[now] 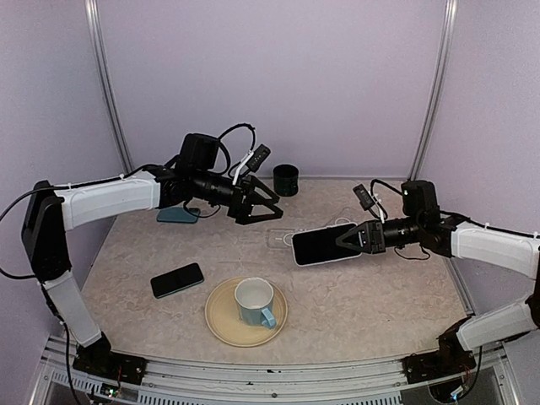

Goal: Put the phone into the phone case
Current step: Pass from the right arm to the left

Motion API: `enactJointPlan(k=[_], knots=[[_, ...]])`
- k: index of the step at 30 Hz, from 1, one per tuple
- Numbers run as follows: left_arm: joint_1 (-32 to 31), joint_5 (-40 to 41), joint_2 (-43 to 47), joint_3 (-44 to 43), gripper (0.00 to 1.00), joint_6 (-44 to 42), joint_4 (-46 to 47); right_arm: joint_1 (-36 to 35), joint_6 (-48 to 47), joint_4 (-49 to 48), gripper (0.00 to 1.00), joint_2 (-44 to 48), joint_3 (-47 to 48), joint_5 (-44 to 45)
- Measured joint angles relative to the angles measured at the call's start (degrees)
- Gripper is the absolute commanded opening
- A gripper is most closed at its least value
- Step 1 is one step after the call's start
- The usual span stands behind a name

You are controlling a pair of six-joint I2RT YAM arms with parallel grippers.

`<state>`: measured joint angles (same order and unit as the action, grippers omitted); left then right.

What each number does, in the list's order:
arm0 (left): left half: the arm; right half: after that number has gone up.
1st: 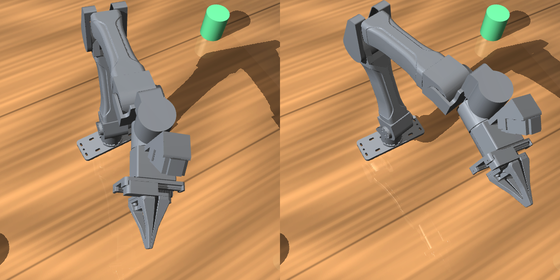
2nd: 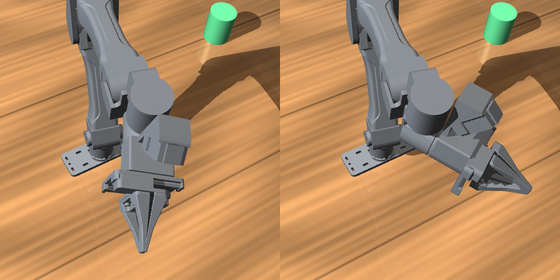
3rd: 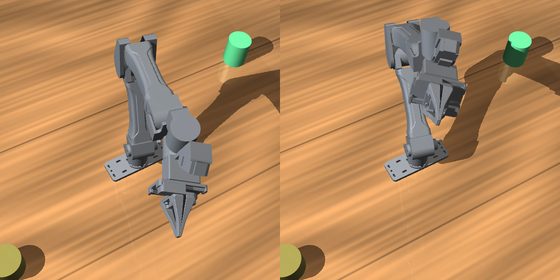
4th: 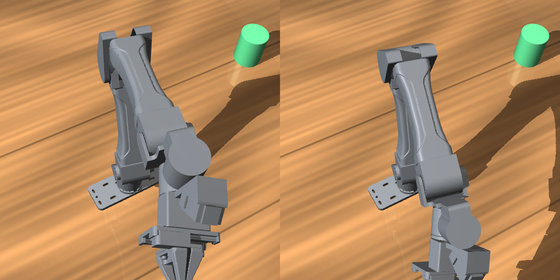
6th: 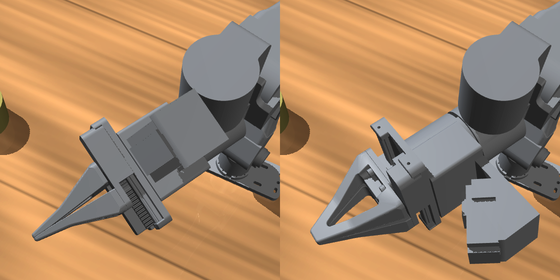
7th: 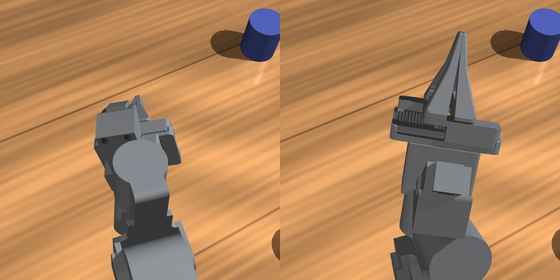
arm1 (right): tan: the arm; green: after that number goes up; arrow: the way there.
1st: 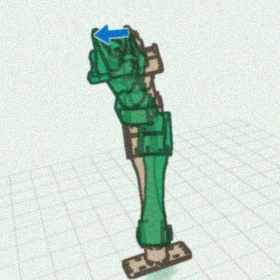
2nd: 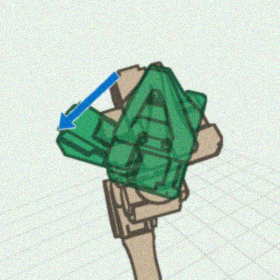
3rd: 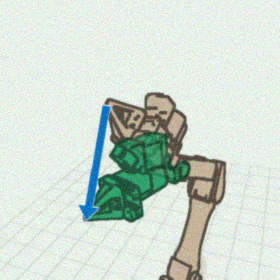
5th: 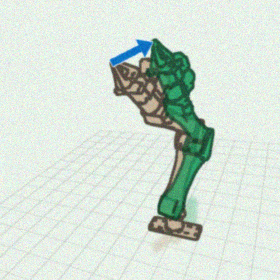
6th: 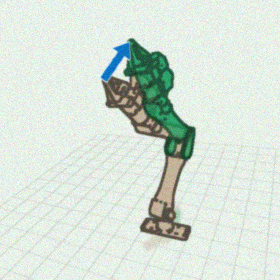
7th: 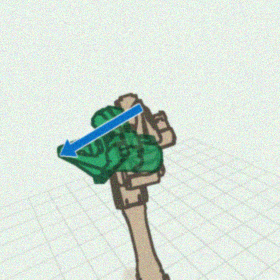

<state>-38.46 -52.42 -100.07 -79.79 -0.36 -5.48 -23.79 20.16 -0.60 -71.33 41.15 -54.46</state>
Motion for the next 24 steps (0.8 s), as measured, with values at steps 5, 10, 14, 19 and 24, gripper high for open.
enactJointPlan(k=[5, 10, 14, 19, 24], knots=[[-2.95, 0.79, 0.07, -6.54, 0.99, -10.12, -9.9, -0.02, -1.62, 3.28, 0.0, -1.01, 2.29, 0.09], [-5.75, 3.3, -5.05, -20.11, 0.99, -18.69, -21.55, -0.48, -3.02, 4.42, 0.0, -1.01, 2.45, -0.48], [-7.52, 5.6, -11.26, -27.76, 0.99, -23.52, -29.97, -1.44, -4.24, 5.03, 0.0, -1.01, 2.47, -0.79], [-9.27, 7.41, -16.72, -30.29, 0.98, -26.38, -37.4, -3.41, -5.66, 6.16, 0.0, -1.01, 2.78, -0.96], [-10.34, 7.74, -19.28, -31.95, 0.91, -27.61, -41.46, -5.01, -7.08, 7.19, 0.0, -0.98, 4.09, -1.03]])
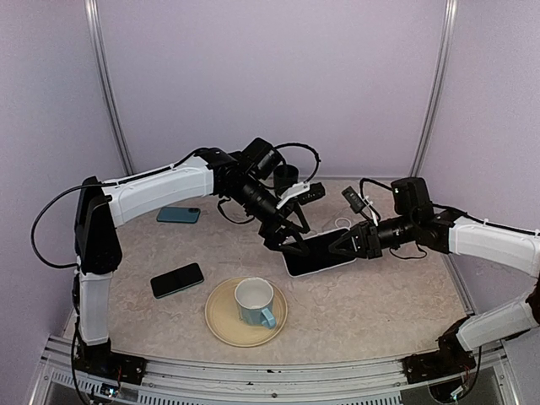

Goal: Put the phone into the phone case
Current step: Pass from the right arm to the left

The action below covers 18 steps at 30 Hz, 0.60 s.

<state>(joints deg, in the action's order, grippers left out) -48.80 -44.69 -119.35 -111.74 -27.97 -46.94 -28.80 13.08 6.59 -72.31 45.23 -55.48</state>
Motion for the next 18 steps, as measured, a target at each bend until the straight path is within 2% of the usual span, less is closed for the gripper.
enactJointPlan(k=[5, 9, 14, 18], knots=[[-0.42, -0.42, -0.09, -0.46, 0.77, -0.76, -1.9, -0.83, -1.01, 0.17, 0.0, 0.02, 0.37, 0.02], [-0.44, -1.42, -0.48, -1.25, 0.6, -0.83, -2.45, -1.27, -1.7, 0.7, 0.0, 0.0, 0.39, 0.11], [-0.44, -2.27, -1.18, -1.33, 0.43, -0.87, -2.84, -1.44, -2.16, 1.31, 0.0, 0.02, 1.01, 0.33], [-0.44, -2.78, -1.66, -1.36, 0.24, -1.03, -3.13, -1.46, -2.54, 1.36, 0.0, 0.11, 1.05, 0.7]])
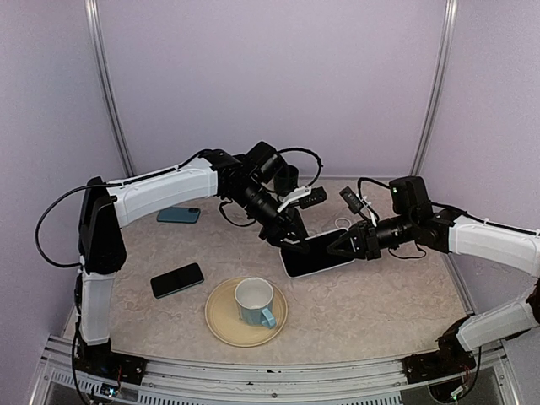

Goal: Put the phone into the phone case
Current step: Pass from the right arm to the left

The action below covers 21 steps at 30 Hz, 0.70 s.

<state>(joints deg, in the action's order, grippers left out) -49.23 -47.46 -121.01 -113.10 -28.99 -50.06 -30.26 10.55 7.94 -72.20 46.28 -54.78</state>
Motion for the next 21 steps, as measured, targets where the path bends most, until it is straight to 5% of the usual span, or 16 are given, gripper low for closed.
enactJointPlan(k=[5, 9, 16, 21], knots=[[-0.09, -0.66, -0.07, -0.31, 0.04, 0.31, -0.83, 0.0, -0.68, 0.09, 0.0, 0.0, 0.02, 0.96], [0.13, -2.51, -0.44, -0.44, 0.0, 1.11, -1.68, -0.33, -2.47, 0.09, 0.02, 0.0, 0.02, 1.14], [0.81, -3.32, -0.48, 0.35, 0.0, 2.75, 0.9, -0.33, -1.14, -0.11, 0.5, 0.72, 0.2, 2.27], [2.29, -4.96, 0.35, 5.33, 0.0, 6.34, 7.89, -0.33, 0.28, -0.98, 0.73, 1.68, 0.72, 4.37]])
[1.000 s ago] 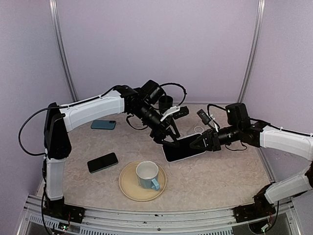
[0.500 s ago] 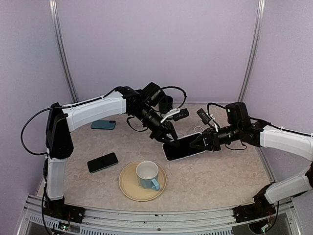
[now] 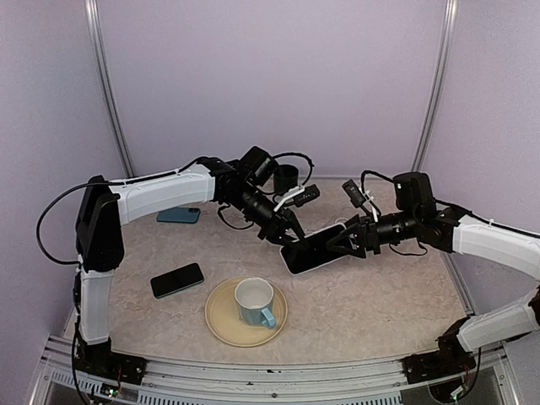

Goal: Put the phone into the phone case
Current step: Pass from the right arm to the left

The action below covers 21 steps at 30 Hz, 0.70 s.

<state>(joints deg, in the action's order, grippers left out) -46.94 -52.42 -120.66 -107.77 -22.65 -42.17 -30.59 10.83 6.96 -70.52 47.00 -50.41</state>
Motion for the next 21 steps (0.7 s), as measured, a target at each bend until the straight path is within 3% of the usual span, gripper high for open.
enactJointPlan(k=[8, 21], knots=[[1.84, -0.79, 5.03, 9.68, 0.0, 10.32, 13.73, 0.76, 2.25, -1.62, 0.87, 1.92, 0.0, 3.39], [2.67, 1.95, 12.66, 27.04, 0.0, 37.51, 51.17, 1.95, 9.81, -9.18, 0.92, 7.15, -1.77, 9.7]])
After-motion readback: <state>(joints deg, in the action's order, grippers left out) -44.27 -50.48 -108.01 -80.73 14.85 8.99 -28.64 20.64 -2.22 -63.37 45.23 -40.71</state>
